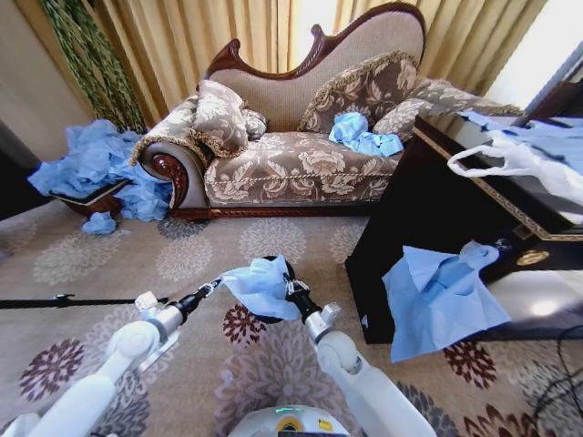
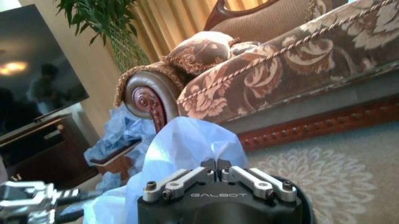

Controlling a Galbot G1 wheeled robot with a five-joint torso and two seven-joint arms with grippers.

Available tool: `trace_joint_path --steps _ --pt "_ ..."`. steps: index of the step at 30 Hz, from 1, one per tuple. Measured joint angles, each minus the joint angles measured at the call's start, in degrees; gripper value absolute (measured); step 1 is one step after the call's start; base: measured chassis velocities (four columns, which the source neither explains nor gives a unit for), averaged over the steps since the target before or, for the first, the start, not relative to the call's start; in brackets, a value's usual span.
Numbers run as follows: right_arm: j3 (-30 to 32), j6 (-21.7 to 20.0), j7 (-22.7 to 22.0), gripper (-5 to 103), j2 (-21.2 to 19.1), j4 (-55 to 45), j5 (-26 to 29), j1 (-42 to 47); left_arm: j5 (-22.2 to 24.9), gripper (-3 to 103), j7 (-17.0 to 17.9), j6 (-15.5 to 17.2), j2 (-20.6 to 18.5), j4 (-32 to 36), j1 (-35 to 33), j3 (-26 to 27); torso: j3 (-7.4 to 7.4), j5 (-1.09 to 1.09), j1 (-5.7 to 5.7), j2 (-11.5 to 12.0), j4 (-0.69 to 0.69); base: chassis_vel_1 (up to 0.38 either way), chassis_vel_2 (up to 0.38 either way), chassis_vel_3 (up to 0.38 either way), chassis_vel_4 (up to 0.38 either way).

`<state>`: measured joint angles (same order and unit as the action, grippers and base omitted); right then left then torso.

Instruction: Place a garbage bag over the trash bin.

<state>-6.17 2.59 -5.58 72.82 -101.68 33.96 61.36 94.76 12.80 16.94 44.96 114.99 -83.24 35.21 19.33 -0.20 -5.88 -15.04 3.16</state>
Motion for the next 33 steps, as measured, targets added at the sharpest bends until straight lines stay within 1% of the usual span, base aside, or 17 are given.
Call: trace_joint_path --steps 2,3,5,6,7,9,11,13,14,17,19,22,27,29,30,32,33 --pt "-0.47 -0.09 -0.19 0 0.32 -0.46 -0.24 0.54 0.91 38 -0.14 0.07 -0.37 0.48 0.34 0.27 0.0 0.0 0.0 0.0 0.01 0.0 0.0 0.0 0.0" --pt "-0.47 -0.09 -0.19 0 0.32 -0.46 -0.24 0.54 0.91 38 -0.14 0.07 -0.37 0.48 0.34 0.27 0.0 0.0 0.0 0.0 0.01 0.0 0.0 0.0 0.0" --pt "-0.68 -0.12 -0.35 0 0.4 -0.93 -0.47 0.87 1.69 48 -0.03 0.26 -0.64 0.86 1.15 -0.43 0.0 0.01 0.0 0.0 0.01 0.0 0.0 0.0 0.0" --pt "-0.68 -0.12 -0.35 0 0.4 -0.93 -0.47 0.87 1.69 48 -0.03 0.26 -0.64 0.86 1.15 -0.43 0.0 0.01 0.0 0.0 0.01 0.0 0.0 0.0 0.0" --pt "-0.69 -0.15 -0.39 0 0.39 -1.21 -0.55 0.94 1.76 54 0.08 0.35 -0.65 0.91 1.53 -1.37 0.0 0.01 0.0 0.0 0.01 0.0 0.0 0.0 0.0" --pt "-0.46 -0.39 -0.6 0 0.23 -1.84 -0.55 0.94 0.98 64 0.15 0.42 -0.49 0.77 2.21 -3.33 0.0 0.01 0.0 0.0 0.01 0.0 0.0 0.0 0.0" --pt "-0.31 -0.46 -0.66 0 0.11 -2.07 -0.5 0.92 0.36 64 0.15 0.45 -0.34 0.56 2.4 -4.08 0.0 0.01 0.0 0.0 0.01 0.0 0.0 0.0 0.0" --pt "0.22 -0.63 -0.8 0 -0.36 -2.55 -0.32 0.9 -1.65 76 -0.17 0.45 0.07 -0.25 2.65 -5.73 0.0 -0.01 0.0 0.0 0.01 0.0 0.0 0.0 0.0" --pt "0.22 -0.63 -0.8 0 -0.36 -2.55 -0.32 0.9 -1.65 76 -0.17 0.45 0.07 -0.25 2.65 -5.73 0.0 -0.01 0.0 0.0 0.01 0.0 0.0 0.0 0.0" --pt "1.08 -0.66 -0.81 0 -0.8 -2.87 -0.02 0.98 -2.38 91 -0.9 0.45 -0.12 -0.84 2.0 -5.13 0.0 0.0 0.0 0.0 0.01 0.0 0.0 0.0 0.0" --pt "1.14 -0.66 -0.81 0 -0.84 -2.89 0.04 0.98 -2.38 94 -1.03 0.45 -0.33 -0.86 1.76 -4.84 0.0 0.01 0.0 0.0 0.0 0.0 0.0 0.0 0.0" --pt "1.27 -0.66 -0.79 0 -0.9 -2.88 0.21 0.76 -2.58 97 -1.39 0.45 -0.82 -0.87 0.97 -4.34 0.0 0.0 0.0 0.0 0.0 0.0 0.0 0.0 0.0" --pt "1.38 -0.63 -0.66 0 -0.61 -2.14 0.48 -0.25 -2.71 81 -2.47 0.43 -1.36 -0.27 -2.09 -1.01 0.0 0.01 0.0 0.0 -0.01 0.0 0.0 0.0 0.0" --pt "1.38 -0.59 -0.63 0 -0.5 -1.89 0.5 -0.46 -3.05 81 -2.76 0.43 -1.46 -0.28 -2.6 -0.96 0.0 0.01 0.0 0.0 -0.02 0.0 0.0 0.0 0.0" --pt "1.38 -0.53 -0.59 0 -0.35 -1.55 0.51 -0.73 -4.5 70 -3.43 0.45 -1.42 -0.7 -2.64 -1.89 0.0 0.01 0.0 0.0 -0.01 0.0 0.0 0.0 0.0" --pt "1.36 -0.52 -0.59 0 -0.28 -1.41 0.55 -0.91 -5.64 70 -3.72 0.45 -1.21 -1.16 -2.14 -2.84 0.0 0.01 0.0 0.0 -0.01 0.0 0.0 0.0 0.0" --pt "1.32 -0.52 -0.59 0 -0.27 -1.36 0.6 -1.03 -6.43 64 -3.86 0.44 -0.99 -1.58 -1.51 -3.86 0.0 0.01 0.0 0.0 0.0 0.0 0.0 0.0 0.0"
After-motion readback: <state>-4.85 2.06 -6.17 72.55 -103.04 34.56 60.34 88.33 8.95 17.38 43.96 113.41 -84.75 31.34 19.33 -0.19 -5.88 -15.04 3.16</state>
